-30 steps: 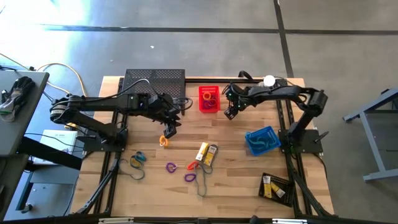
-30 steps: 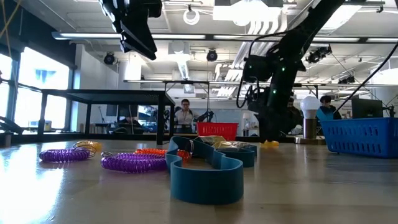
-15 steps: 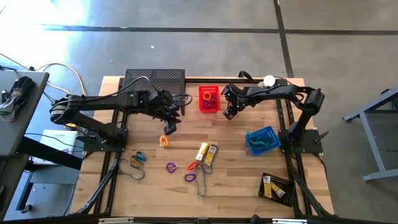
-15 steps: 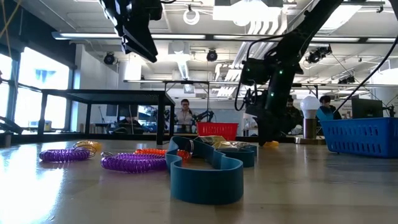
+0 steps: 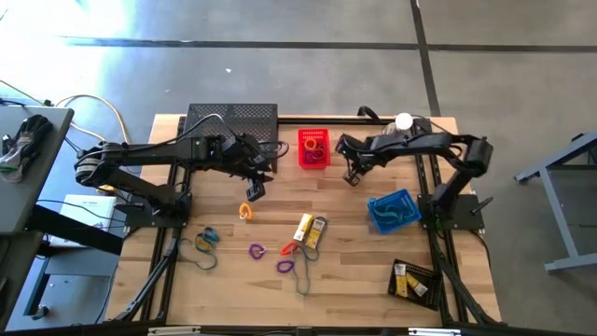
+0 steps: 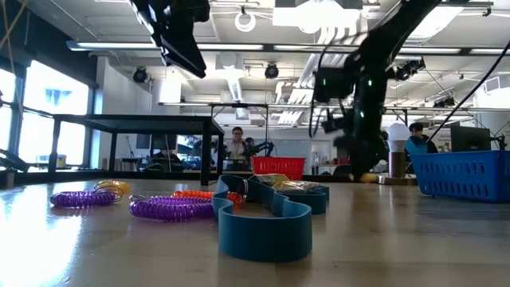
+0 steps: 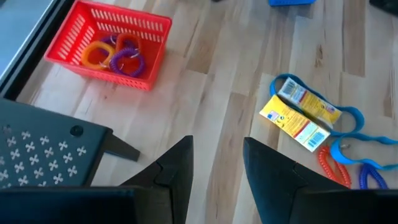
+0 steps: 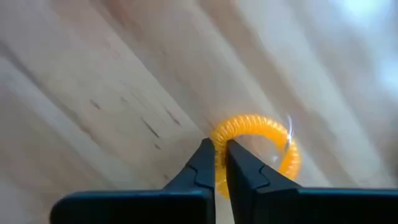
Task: Pick & Place Office Desk Supplies
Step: Put the yellow spring keychain into the red bin
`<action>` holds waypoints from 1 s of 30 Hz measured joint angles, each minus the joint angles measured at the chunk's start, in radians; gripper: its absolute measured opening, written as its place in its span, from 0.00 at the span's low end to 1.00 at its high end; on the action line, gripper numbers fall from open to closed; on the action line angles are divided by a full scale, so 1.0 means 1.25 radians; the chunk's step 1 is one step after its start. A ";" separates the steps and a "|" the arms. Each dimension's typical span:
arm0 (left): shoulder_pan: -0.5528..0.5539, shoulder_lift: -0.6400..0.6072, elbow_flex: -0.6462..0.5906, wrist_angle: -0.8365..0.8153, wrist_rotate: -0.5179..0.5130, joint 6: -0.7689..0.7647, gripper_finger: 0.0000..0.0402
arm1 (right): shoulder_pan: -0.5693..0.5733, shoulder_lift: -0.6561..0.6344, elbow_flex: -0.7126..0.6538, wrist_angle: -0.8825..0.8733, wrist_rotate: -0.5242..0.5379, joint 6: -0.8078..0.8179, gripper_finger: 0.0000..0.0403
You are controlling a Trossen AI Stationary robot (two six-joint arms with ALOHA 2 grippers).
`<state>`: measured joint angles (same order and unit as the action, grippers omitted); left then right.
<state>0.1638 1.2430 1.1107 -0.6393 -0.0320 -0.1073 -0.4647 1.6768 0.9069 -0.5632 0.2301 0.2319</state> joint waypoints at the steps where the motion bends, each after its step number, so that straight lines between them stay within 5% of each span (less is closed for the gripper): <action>1: 0.000 0.000 0.000 0.000 0.000 0.014 0.34 | 0.011 -0.021 0.008 -0.003 0.012 0.001 0.02; 9: 0.000 0.000 0.000 0.047 0.000 0.074 0.34 | 0.088 -0.124 0.127 0.028 0.080 -0.001 0.01; 13: 0.000 0.000 0.000 0.081 0.000 0.074 0.34 | 0.095 -0.126 0.152 0.209 -0.018 -0.014 0.01; 17: 0.000 0.000 0.000 0.079 0.000 0.059 0.34 | 0.093 -0.095 0.152 0.342 -0.058 -0.016 0.01; 30: -0.009 0.000 0.000 0.070 0.000 -0.043 0.34 | 0.071 0.103 0.151 0.350 -0.124 -0.049 0.01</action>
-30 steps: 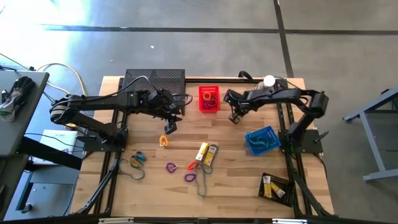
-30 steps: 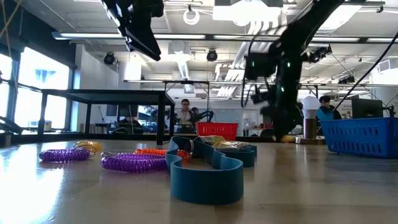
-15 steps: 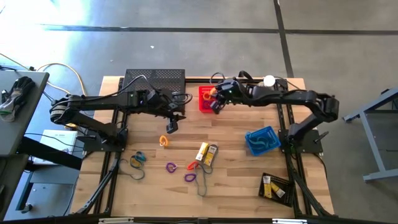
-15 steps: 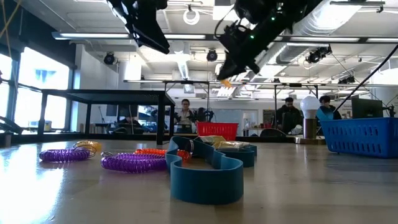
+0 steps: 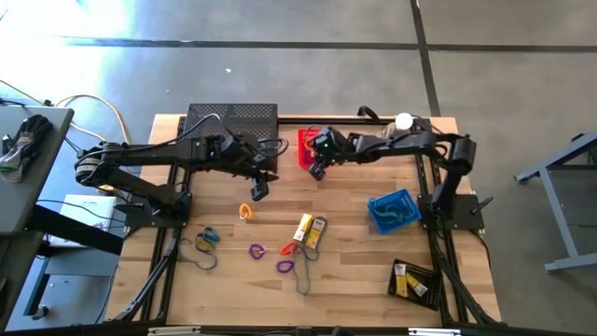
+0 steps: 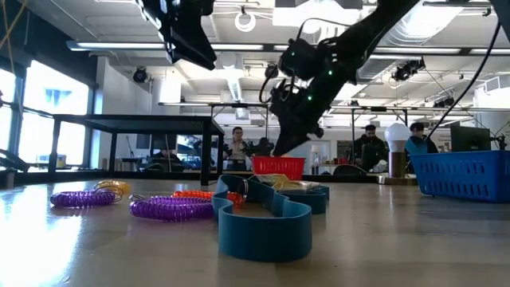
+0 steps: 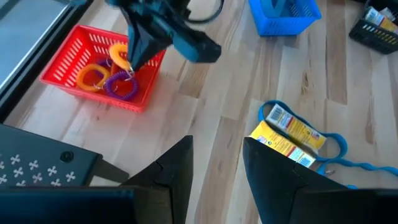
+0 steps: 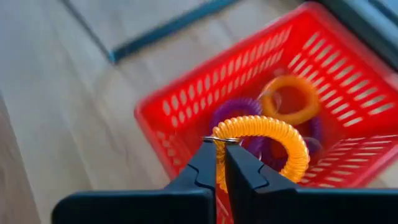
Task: Pick & Place Office Desk Supplies
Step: Put the yellow spring keychain into the red bin
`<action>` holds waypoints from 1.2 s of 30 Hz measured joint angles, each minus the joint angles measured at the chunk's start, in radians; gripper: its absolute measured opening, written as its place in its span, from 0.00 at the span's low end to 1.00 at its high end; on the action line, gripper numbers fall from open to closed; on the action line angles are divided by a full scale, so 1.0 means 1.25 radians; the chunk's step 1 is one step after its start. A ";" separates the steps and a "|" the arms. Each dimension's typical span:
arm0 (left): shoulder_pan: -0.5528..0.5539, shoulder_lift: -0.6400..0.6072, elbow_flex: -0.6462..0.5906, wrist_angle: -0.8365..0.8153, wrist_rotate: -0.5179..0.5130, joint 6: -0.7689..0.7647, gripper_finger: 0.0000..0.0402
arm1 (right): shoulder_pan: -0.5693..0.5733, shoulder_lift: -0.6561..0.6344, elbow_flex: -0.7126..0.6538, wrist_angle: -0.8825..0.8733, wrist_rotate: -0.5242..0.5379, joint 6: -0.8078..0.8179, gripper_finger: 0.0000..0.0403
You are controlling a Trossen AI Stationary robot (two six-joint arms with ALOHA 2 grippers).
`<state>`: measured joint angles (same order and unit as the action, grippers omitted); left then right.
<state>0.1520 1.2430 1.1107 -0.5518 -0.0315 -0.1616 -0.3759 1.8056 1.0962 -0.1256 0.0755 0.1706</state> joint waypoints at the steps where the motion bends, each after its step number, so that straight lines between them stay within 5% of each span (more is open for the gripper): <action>1: 0.000 0.000 0.000 0.001 0.000 -0.003 0.34 | 0.000 0.008 0.000 -0.002 -0.003 -0.014 0.02; 19: 0.000 0.000 0.000 -0.022 0.015 -0.055 0.34 | 0.021 -0.037 0.000 -0.021 0.015 -0.013 0.48; 30: -0.014 0.000 0.000 -0.134 0.045 -0.097 0.34 | 0.112 -0.270 0.001 -0.160 0.064 -0.032 0.51; 36: -0.081 -0.006 0.000 -0.317 0.086 -0.082 0.34 | 0.174 -0.335 0.001 -0.322 0.062 -0.021 0.51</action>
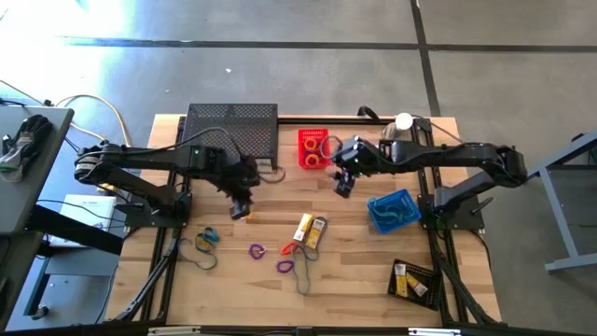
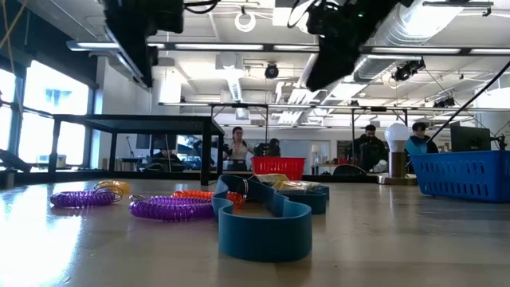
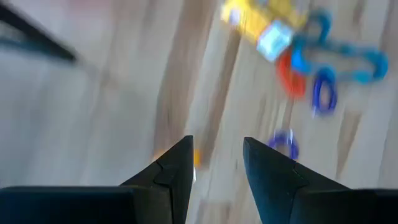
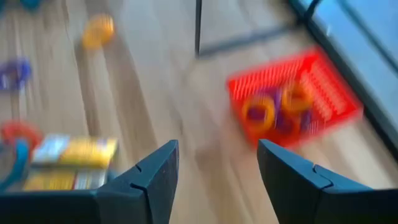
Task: Pick & Place Office Desk Supplies
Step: Put the yellow spring keychain into the red bin
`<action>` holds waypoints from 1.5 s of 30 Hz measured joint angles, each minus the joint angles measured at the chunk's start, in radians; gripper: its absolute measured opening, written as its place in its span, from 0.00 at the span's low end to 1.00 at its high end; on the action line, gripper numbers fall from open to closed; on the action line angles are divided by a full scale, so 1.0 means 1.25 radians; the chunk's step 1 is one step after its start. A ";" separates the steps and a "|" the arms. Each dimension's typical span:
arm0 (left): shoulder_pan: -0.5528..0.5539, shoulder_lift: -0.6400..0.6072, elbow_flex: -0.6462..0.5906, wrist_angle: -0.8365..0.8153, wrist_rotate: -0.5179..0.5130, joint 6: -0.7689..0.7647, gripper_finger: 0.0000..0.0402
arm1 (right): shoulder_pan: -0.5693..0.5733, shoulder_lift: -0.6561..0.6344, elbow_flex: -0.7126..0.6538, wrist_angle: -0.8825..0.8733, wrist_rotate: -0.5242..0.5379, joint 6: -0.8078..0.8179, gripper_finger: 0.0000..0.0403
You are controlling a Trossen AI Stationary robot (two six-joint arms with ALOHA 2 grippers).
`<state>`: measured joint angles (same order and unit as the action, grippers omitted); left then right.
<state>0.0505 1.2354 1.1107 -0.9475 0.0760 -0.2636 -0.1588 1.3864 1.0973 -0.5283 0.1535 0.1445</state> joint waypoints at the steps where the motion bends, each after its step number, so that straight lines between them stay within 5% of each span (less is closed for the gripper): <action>1: -0.012 0.000 0.000 -0.020 -0.001 -0.014 0.34 | 0.007 -0.003 0.000 -0.034 0.000 0.011 0.51; 13: -0.107 0.006 0.000 -0.048 -0.007 -0.499 0.34 | 0.097 -0.004 -0.005 -0.184 -0.030 0.214 0.51; 19: -0.118 0.029 0.000 -0.104 -0.110 -0.868 0.34 | 0.153 -0.004 -0.039 -0.168 -0.066 0.281 0.51; 23: -0.118 0.060 0.000 -0.126 -0.133 -0.883 0.34 | 0.198 -0.004 -0.068 -0.144 -0.066 0.297 0.51; 29: -0.118 0.130 -0.001 -0.116 -0.060 -0.919 0.34 | 0.252 -0.004 -0.093 -0.130 -0.061 0.342 0.51; 45: -0.001 0.251 -0.002 -0.181 -0.019 -0.775 0.34 | 0.370 -0.004 -0.095 -0.105 0.007 0.418 0.51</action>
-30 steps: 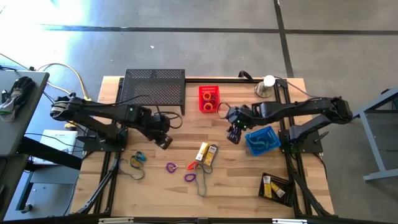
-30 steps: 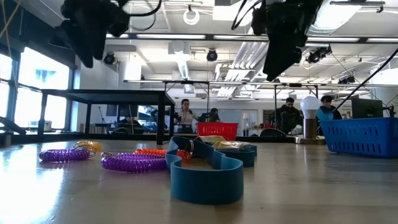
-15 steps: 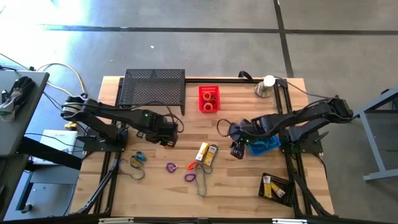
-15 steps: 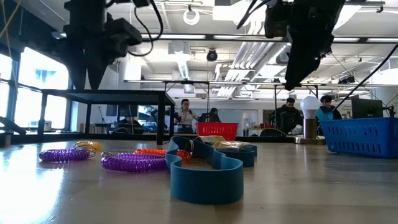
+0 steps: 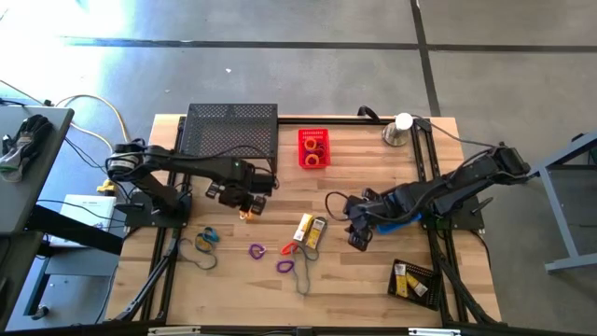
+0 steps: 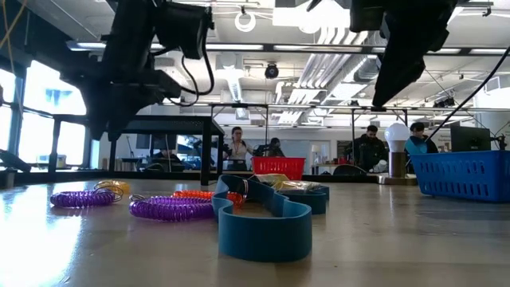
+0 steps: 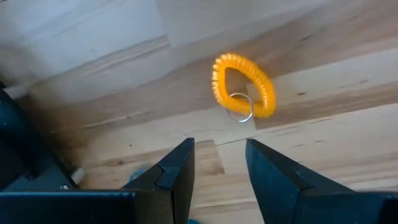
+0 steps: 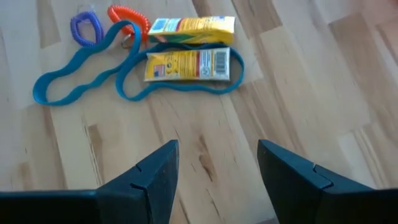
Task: Pick & Place Office Desk Supplies
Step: Put the yellow spring keychain into the red bin
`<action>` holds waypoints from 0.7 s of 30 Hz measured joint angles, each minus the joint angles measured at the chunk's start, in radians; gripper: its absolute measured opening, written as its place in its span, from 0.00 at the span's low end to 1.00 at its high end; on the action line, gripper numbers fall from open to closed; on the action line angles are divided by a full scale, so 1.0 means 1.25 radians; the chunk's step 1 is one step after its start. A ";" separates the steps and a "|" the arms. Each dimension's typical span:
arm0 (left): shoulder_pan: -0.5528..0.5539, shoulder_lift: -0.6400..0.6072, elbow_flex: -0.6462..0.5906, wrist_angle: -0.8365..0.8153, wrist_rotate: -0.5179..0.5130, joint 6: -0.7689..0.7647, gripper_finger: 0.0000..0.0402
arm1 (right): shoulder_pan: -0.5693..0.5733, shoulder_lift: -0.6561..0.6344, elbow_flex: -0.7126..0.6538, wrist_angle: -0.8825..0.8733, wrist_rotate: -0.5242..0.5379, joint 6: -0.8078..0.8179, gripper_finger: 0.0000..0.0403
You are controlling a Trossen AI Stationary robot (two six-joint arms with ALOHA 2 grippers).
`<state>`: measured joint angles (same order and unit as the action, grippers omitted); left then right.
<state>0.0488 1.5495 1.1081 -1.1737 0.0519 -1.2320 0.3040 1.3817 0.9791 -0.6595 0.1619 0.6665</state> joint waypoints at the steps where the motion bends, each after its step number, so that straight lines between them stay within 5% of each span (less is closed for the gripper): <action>1: 0.001 0.000 -0.004 0.002 0.002 0.005 0.34 | 0.004 0.000 0.000 0.001 0.011 0.006 0.51; 9: -0.005 0.000 -0.090 0.035 0.017 0.004 0.34 | 0.010 0.000 0.000 0.034 0.061 0.018 0.51; 21: -0.012 0.003 -0.094 0.140 0.002 0.002 0.34 | 0.008 0.000 0.001 0.084 0.060 0.016 0.51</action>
<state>0.0341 1.5528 0.9909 -0.9992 0.0550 -1.2301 0.3134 1.3819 0.9798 -0.5542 0.2375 0.6861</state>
